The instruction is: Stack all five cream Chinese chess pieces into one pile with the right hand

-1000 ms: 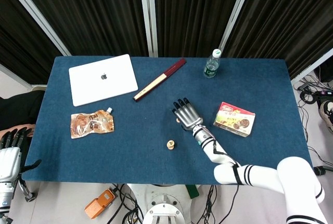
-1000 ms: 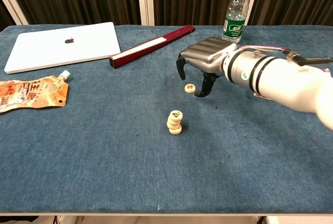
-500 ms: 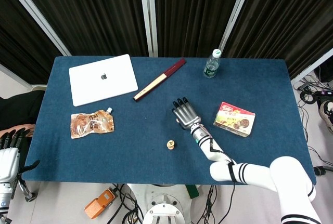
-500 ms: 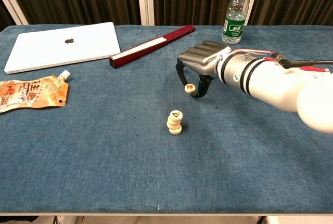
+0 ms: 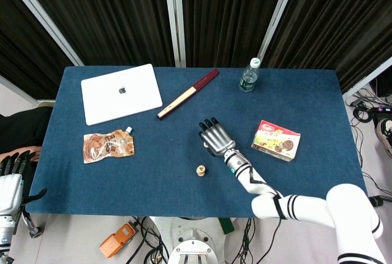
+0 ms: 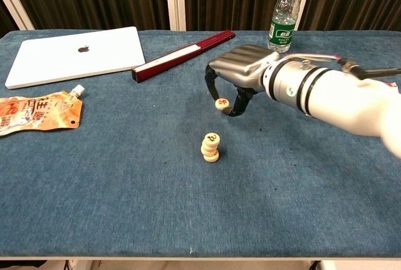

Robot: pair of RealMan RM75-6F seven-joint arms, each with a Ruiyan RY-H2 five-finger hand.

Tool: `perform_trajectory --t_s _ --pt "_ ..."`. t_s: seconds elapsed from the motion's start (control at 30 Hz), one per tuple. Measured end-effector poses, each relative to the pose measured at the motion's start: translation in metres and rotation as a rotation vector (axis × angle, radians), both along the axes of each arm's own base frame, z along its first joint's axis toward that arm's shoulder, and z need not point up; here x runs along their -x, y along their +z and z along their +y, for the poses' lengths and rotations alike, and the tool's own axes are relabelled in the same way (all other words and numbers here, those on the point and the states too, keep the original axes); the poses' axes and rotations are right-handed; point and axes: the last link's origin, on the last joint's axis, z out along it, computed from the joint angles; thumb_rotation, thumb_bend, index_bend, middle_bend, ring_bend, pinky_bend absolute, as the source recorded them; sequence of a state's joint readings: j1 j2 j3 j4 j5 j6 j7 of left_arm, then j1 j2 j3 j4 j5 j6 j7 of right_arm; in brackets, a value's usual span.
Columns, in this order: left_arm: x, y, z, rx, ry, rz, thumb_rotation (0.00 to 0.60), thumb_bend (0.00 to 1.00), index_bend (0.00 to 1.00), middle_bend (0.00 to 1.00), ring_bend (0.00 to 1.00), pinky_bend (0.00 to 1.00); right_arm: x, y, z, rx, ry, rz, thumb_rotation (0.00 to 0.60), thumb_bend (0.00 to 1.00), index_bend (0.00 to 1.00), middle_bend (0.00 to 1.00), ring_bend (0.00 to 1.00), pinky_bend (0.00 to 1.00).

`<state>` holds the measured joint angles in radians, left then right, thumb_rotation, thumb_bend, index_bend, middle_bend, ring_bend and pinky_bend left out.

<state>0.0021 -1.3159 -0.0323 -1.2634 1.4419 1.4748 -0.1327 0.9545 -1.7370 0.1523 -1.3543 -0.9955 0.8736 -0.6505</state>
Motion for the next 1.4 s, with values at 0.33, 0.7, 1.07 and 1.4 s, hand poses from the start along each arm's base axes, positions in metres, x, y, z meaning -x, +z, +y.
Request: perform_trajectory --t_s 0.33,0.7,1.07,1.4 --pt "-0.003 -0.001 0.001 0.003 -0.009 0.000 0.600 0.00 0.12 0.09 0.05 0.00 -0.003 0.036 0.050 -0.077 0.158 -0.007 0.600 0.51 0.58 0.25 0.21 0.21" --pt "-0.003 0.000 -0.001 -0.001 -0.004 0.002 0.600 0.00 0.12 0.09 0.05 0.00 -0.005 0.027 0.062 -0.108 0.185 0.023 0.600 0.51 0.55 0.25 0.21 0.21" --pt "0.000 0.000 -0.002 -0.003 0.004 -0.001 0.600 0.00 0.12 0.09 0.05 0.00 -0.008 0.020 0.065 -0.117 0.198 0.039 0.600 0.51 0.53 0.25 0.21 0.21" --pt "0.002 -0.001 -0.001 -0.003 0.007 -0.005 0.600 0.00 0.12 0.09 0.05 0.00 -0.010 0.018 0.065 -0.122 0.200 0.038 0.600 0.51 0.50 0.25 0.21 0.21"
